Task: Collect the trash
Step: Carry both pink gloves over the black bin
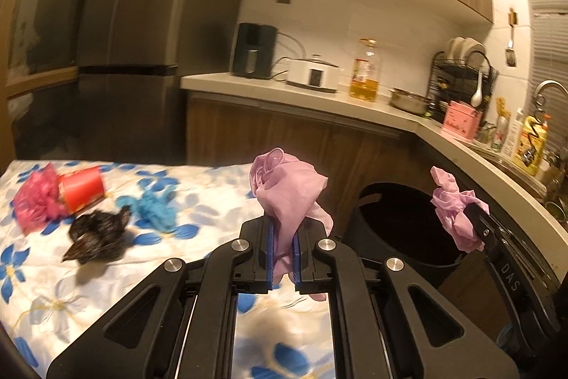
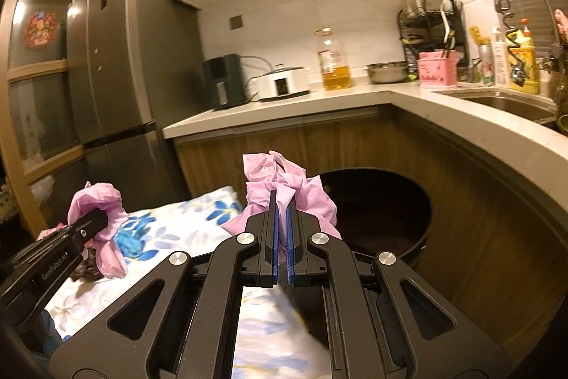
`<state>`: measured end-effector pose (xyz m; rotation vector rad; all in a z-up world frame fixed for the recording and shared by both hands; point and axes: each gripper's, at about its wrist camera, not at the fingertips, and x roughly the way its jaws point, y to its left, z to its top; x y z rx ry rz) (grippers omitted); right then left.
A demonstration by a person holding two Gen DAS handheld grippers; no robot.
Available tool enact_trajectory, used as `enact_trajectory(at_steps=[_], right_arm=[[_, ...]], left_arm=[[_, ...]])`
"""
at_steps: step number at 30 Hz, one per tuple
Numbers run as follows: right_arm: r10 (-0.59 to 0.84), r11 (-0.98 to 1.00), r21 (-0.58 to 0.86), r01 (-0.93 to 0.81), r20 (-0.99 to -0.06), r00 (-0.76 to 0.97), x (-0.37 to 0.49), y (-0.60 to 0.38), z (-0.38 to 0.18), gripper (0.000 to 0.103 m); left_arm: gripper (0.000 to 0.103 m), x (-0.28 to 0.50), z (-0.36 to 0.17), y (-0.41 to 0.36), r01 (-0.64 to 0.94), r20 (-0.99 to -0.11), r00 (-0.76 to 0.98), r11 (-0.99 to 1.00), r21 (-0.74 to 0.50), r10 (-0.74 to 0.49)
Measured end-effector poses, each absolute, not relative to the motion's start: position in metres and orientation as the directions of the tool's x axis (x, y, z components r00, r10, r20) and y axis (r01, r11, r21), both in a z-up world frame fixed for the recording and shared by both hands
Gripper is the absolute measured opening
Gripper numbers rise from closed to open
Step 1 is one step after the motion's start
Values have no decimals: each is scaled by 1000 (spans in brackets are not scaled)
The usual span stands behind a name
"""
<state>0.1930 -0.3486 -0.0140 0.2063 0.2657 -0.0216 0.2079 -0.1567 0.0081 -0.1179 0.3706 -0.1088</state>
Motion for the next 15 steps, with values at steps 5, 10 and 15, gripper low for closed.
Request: enact_trajectory(at_steps=[5,10,15], right_arm=[[-40,978,189,90,-255,966,196,-370,-12,3],[-72,976,184,120,-248,966,198,-389,-11,3],[-84,974,185,133,-252,964,204,-403,-12,3]], left_arm=[[8,221,13,-187,144,-352,918,981,-129,-181],[8,235,17,-215,201,-343,910,971,-126,-233],[8,248,18,-238,245,-340,901,962,-119,-271]])
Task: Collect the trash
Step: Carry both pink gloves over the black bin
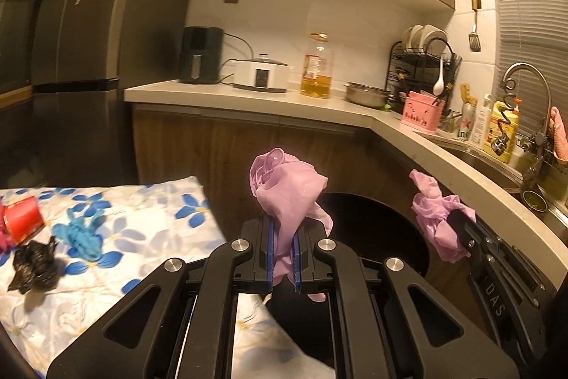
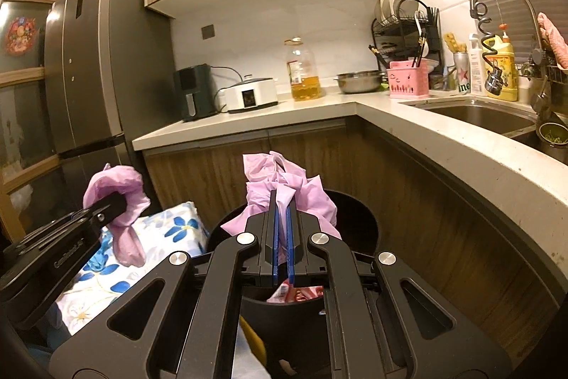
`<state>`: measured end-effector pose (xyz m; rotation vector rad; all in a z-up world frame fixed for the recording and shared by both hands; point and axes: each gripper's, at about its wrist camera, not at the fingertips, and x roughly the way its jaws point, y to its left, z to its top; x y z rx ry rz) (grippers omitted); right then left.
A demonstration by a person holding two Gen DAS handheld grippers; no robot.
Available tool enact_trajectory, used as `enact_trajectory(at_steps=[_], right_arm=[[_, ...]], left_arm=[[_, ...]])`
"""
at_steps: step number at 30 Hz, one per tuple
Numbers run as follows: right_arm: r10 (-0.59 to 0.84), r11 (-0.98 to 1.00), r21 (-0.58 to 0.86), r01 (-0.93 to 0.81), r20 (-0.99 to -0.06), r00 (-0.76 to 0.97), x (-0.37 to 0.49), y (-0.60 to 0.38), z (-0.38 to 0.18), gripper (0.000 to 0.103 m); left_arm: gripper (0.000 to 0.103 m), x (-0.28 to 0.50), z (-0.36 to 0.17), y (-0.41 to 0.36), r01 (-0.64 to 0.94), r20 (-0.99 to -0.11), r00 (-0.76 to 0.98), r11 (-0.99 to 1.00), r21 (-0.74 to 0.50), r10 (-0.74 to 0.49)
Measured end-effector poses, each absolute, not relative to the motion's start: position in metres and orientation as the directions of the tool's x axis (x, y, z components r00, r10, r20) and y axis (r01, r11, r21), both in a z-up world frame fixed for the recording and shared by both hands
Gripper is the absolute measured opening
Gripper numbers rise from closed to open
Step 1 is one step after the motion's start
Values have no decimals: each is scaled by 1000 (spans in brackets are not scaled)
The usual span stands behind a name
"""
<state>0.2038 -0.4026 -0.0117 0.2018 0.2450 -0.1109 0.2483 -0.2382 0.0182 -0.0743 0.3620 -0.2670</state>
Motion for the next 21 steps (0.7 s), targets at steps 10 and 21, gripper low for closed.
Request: enact_trajectory(at_steps=[10,21], right_arm=[[-73,975,187,123,-251,965,217,-419,-13,4],[-57,975,193,108,-250,966,228,-427,-13,4]], left_arm=[[8,265,14,-271,299,-354,882,950,-93,-312],[8,280,9,-287,331,-368,865,939,-89,-340]])
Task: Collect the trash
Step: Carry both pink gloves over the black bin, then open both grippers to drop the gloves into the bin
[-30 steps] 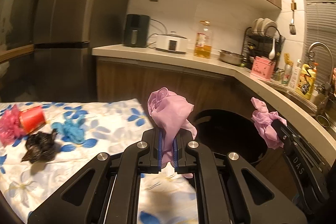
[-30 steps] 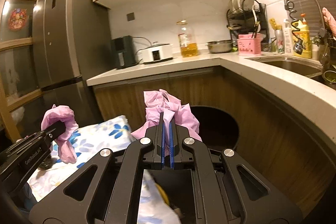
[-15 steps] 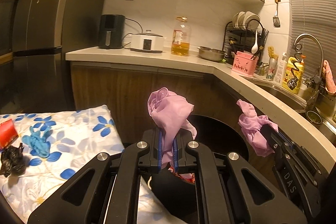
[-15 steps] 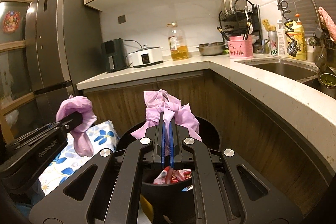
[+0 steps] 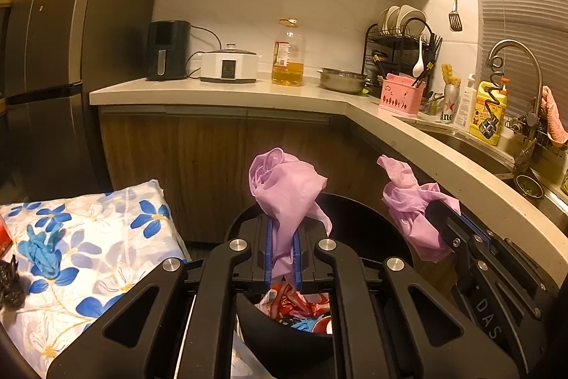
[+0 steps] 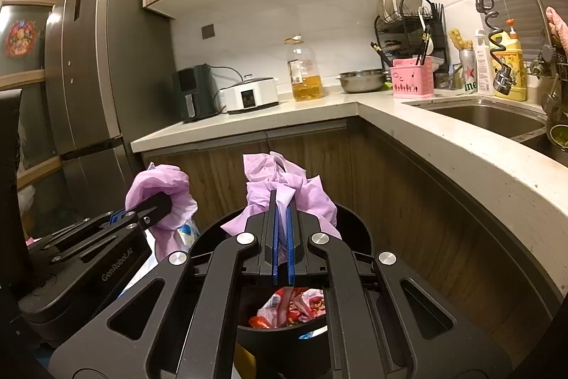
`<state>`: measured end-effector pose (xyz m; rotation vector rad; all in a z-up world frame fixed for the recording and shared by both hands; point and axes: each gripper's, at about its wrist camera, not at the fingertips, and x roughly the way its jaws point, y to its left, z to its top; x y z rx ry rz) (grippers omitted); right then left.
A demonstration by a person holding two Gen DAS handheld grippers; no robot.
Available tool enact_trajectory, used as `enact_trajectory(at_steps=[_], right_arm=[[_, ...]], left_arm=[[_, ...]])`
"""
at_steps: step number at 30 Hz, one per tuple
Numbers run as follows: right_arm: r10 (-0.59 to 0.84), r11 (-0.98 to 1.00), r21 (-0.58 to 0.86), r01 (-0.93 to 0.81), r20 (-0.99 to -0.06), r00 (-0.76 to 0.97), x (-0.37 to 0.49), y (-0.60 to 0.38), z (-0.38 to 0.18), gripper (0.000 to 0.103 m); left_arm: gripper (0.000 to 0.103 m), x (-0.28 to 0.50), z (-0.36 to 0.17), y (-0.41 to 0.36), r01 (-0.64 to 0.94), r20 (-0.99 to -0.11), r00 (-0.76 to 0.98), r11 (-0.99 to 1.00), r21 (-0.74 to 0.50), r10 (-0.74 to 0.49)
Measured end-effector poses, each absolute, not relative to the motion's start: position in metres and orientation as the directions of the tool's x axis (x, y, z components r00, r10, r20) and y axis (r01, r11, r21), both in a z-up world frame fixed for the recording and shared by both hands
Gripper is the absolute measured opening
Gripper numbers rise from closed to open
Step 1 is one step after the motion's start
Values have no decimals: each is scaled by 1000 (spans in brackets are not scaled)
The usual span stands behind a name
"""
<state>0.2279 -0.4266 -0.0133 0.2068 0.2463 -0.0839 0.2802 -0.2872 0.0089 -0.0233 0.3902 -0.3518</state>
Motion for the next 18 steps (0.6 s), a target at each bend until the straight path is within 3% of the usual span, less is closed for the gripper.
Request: enact_trajectory(at_steps=[13,15,18], right_arm=[[-45,975,198,102,-274,961,241,-430,-20,5],[-42,975,199,102,-283,958,244,-430,-20,8],[-36,972,213,104,-302,953,250,-435,-23,20]], left_arm=[[11,292,1,-292,352,-381,851,931,-97,-361],[16,293,0,-292,349,-382,852,932,-93,-357],[33,293,-1,-291,346,-379,854,933,-95,-356]])
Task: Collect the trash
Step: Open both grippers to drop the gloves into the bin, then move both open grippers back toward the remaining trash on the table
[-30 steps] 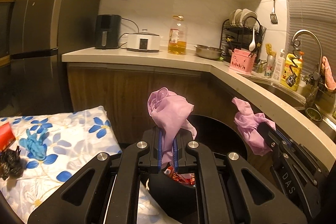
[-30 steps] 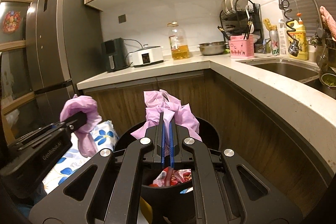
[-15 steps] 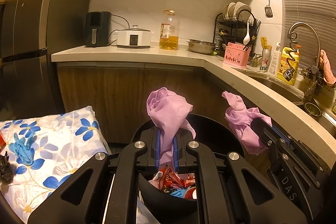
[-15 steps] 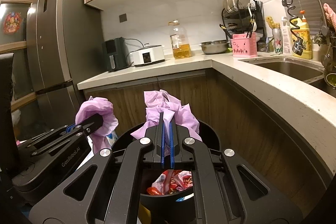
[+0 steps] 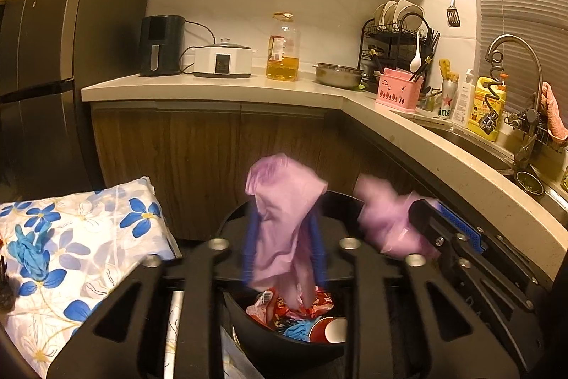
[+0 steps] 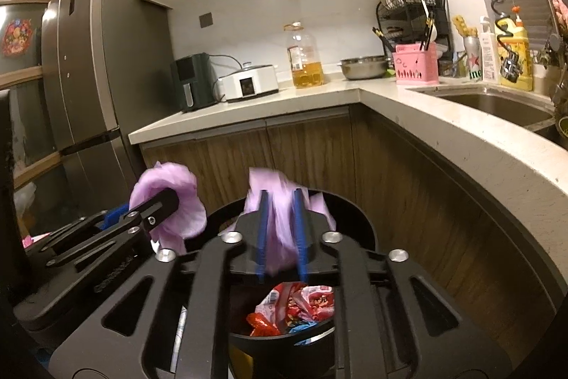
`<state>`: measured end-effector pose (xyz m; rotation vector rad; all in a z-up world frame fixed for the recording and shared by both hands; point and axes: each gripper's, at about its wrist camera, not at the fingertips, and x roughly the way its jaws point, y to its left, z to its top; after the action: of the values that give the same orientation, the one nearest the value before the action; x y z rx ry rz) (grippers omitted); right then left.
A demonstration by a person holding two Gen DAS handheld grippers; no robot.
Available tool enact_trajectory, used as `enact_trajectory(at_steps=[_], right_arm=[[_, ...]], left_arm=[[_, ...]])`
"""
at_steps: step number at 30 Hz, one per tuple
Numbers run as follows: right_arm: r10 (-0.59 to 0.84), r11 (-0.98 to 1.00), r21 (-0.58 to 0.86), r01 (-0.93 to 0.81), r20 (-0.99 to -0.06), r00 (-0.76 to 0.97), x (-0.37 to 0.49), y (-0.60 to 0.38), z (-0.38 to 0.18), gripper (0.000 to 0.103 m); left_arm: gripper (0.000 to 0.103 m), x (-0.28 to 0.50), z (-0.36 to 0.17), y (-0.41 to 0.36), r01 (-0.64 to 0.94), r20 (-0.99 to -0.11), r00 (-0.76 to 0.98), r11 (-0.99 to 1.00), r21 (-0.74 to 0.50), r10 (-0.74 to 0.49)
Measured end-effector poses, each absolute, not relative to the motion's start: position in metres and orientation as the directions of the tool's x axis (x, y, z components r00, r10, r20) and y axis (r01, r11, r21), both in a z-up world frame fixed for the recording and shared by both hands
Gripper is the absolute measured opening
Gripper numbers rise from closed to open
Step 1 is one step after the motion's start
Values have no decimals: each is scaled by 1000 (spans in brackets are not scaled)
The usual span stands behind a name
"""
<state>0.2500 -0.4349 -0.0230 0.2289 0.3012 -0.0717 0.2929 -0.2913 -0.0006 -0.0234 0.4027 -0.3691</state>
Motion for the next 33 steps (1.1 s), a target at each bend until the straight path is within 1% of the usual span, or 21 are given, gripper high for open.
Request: enact_trajectory(at_steps=[1,2,3,5,6,8,9,11,12,14,15,17,22,26,29,33], right_arm=[[-36,969,222,110,-311,950,252,-437,-25,26],[-39,967,228,116,-318,947,252,-439,-26,31],[-42,965,233,122,-321,946,252,-441,-27,33],[-55,962,236,137,-324,944,250,-444,-30,41],[-61,961,235,144,-326,943,249,-445,-31,43],[-71,962,226,152,-329,941,247,-444,-32,47],[-75,963,221,154,-330,941,247,-444,-32,48],[-87,966,204,159,-323,942,243,-440,-31,55],[-91,968,196,160,-318,944,240,-438,-31,57],[-100,971,179,161,-308,946,237,-434,-29,62],[-104,971,174,162,-305,947,235,-433,-28,63],[-107,972,169,162,-296,949,231,-429,-27,71],[-112,974,161,162,-282,953,220,-419,-24,76],[-99,972,177,153,-282,954,212,-412,-24,80],[-94,971,188,150,-279,956,205,-406,-24,81],[-88,971,190,143,-272,958,196,-395,-23,81]], left_arm=[[40,293,-1,-290,344,-379,855,934,-97,-354],[49,293,-2,-289,341,-378,856,934,-101,-353],[52,293,-2,-287,340,-375,856,934,-106,-355],[55,294,-3,-284,334,-378,856,935,-117,-353],[57,294,-4,-281,325,-381,857,938,-124,-347],[66,294,-4,-276,309,-378,863,942,-129,-335],[68,293,-4,-273,297,-378,867,946,-130,-324],[75,289,-5,-267,275,-377,875,953,-128,-303],[76,287,-6,-265,267,-377,878,956,-126,-295],[82,282,-7,-259,241,-381,884,963,-121,-270],[83,280,-8,-255,229,-383,887,966,-121,-258],[85,277,-9,-248,210,-387,890,970,-119,-240],[87,260,-10,-227,162,-387,901,979,-120,-197],[89,246,-10,-213,141,-385,905,981,-135,-183],[93,234,-10,-200,109,-376,914,986,-129,-150],[93,221,-10,-183,72,-371,921,989,-132,-117]])
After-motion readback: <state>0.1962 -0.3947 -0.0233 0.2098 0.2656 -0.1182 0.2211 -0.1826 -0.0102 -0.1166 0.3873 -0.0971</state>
